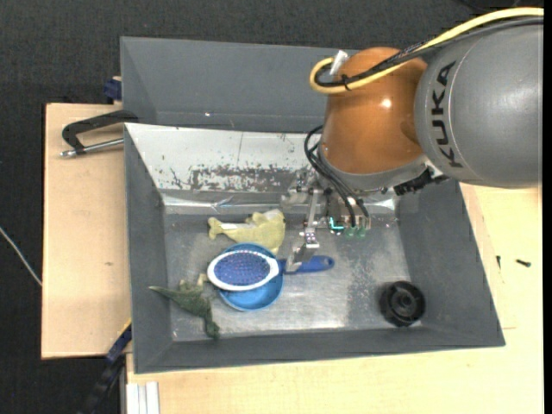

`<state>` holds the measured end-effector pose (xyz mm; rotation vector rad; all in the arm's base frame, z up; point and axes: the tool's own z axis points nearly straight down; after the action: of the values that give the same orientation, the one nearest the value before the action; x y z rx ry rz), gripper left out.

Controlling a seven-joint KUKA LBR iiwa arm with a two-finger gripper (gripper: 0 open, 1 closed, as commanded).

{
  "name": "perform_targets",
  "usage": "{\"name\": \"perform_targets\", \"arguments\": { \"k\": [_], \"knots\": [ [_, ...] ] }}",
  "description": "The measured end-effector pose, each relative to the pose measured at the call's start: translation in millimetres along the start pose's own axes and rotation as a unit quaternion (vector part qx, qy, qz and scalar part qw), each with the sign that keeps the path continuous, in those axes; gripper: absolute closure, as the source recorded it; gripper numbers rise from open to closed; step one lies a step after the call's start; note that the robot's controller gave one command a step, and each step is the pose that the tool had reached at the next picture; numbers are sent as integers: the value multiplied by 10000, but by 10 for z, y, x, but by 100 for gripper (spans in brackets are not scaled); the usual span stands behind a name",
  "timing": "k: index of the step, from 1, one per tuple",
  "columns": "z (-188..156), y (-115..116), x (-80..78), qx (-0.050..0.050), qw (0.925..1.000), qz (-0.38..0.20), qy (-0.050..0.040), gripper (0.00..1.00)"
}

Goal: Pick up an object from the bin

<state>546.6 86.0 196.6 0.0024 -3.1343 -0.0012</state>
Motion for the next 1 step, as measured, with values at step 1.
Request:
{"name": "perform_targets", "arguments": {
  "k": [1],
  "knots": [
    [1047, 19, -82, 1, 9927, -1197, -127, 0]
  ]
}}
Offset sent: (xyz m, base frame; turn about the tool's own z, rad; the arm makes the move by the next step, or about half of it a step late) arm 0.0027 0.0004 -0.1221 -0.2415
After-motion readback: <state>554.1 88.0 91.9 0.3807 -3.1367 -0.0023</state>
